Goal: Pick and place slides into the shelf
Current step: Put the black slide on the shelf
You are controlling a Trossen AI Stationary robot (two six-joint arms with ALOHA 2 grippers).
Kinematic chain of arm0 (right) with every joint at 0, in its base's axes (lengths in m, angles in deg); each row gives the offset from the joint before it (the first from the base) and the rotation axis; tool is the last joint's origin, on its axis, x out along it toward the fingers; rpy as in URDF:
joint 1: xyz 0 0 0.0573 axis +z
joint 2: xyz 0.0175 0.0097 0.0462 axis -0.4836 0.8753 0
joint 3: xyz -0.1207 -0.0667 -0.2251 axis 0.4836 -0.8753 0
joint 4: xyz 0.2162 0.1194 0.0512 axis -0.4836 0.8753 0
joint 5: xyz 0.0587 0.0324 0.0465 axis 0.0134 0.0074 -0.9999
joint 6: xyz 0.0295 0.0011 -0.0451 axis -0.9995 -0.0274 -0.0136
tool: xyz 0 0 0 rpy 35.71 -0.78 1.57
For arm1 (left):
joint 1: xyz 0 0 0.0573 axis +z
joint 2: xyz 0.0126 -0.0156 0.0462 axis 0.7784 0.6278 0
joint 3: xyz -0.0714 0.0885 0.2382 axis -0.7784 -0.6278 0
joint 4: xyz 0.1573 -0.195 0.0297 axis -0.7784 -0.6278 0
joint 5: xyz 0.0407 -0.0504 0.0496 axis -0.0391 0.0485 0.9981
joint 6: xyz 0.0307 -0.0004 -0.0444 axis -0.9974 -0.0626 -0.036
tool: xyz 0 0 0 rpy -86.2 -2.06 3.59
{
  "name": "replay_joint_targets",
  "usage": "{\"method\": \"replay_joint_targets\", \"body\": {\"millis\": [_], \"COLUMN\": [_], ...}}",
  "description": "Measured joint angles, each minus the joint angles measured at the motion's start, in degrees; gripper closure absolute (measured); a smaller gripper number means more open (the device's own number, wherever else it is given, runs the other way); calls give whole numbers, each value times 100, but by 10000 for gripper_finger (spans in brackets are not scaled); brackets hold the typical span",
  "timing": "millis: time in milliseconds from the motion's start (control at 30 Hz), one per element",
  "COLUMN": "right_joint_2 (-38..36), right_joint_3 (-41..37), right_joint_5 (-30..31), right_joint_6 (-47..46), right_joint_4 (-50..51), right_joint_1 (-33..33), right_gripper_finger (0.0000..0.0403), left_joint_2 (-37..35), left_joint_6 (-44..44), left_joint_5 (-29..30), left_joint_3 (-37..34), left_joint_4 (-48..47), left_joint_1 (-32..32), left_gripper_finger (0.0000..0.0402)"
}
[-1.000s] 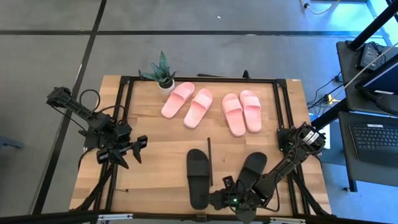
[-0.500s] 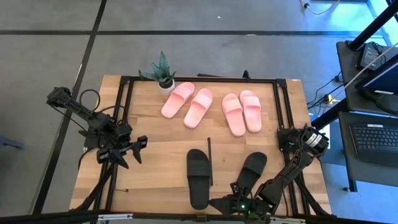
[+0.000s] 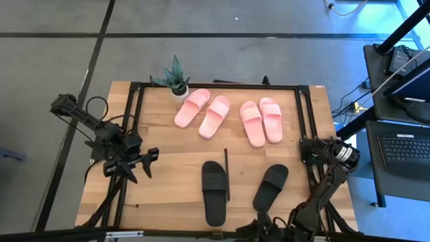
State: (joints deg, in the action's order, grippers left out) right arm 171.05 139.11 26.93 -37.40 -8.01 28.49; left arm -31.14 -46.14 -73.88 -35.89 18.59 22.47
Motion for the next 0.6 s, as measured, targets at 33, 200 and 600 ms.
{"method": "replay_joint_targets", "body": {"millis": [33, 200, 600], "right_joint_2": [0, 0, 390], "right_joint_3": [115, 590, 643], "right_joint_5": [-6, -122, -941], "right_joint_6": [400, 1889, 2307], "right_joint_4": [10, -2, -279], "right_joint_1": [-40, -186, -298], "right_gripper_finger": [154, 154, 154], "left_joint_2": [0, 0, 0], "left_joint_6": [-2, -2, -24], "left_joint_5": [0, 4, 7], "left_joint_3": [0, 0, 0], "left_joint_4": [2, 0, -5], "left_joint_1": [-2, -1, 0], "left_gripper_finger": [191, 191, 191]}}
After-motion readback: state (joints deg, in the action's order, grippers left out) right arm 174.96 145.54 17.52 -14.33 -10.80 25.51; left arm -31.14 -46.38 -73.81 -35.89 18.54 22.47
